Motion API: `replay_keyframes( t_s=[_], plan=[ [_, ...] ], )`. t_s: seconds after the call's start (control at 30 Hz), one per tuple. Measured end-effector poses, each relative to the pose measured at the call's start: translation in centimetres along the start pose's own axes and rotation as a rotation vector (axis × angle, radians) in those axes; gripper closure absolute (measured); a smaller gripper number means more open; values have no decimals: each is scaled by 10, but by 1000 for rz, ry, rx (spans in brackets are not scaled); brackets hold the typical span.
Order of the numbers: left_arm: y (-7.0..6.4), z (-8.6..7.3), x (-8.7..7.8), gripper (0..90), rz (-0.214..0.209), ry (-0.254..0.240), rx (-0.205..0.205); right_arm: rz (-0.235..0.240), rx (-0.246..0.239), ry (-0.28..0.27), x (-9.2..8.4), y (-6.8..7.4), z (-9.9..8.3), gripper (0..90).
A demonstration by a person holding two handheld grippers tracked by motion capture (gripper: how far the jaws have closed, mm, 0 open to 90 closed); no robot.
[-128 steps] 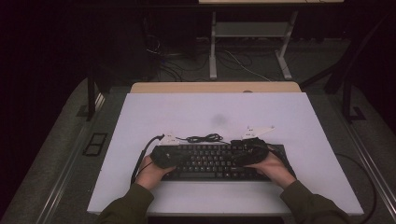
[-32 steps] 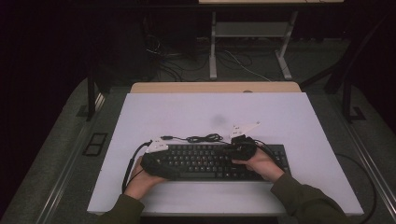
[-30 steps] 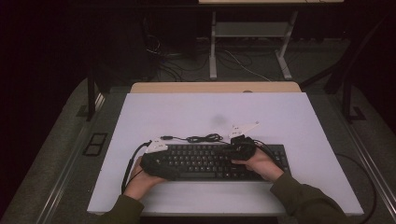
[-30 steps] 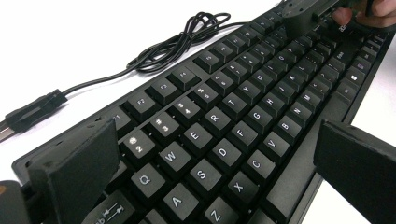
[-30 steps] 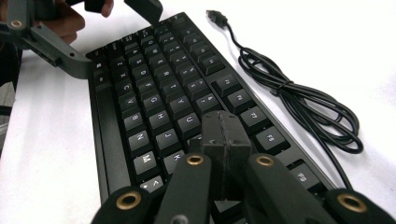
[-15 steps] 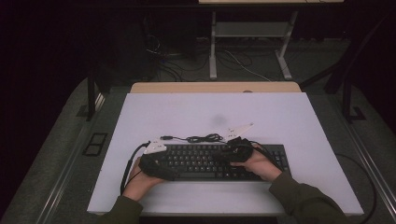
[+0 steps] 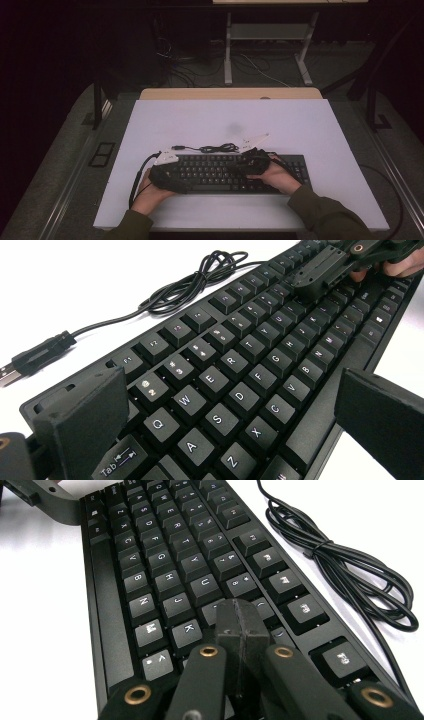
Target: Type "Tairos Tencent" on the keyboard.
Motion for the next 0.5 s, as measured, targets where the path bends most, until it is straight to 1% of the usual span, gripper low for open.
replay_keyframes(
  t_s=[0.27, 0.33, 0.5],
  plan=[
    [0, 0, 0, 2, 0, -1, 1, 2, 2, 1, 0, 0, 0, 895],
    [0, 0, 0, 6, 1, -2, 1, -1, -1, -3, -1, 0, 0, 895],
    [0, 0, 0, 13, 1, -2, 3, -1, 11, -19, -5, -2, 0, 894]
  ],
)
Point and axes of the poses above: each handheld gripper's, and its own axes: x roughly forward along the jaws, z roughly out of its top, y roughly to its left, the point moved 1 cm from there along x, roughly forward along the jaws, and after that the axes turned 14 degrees about y, right-handed, at the moved point
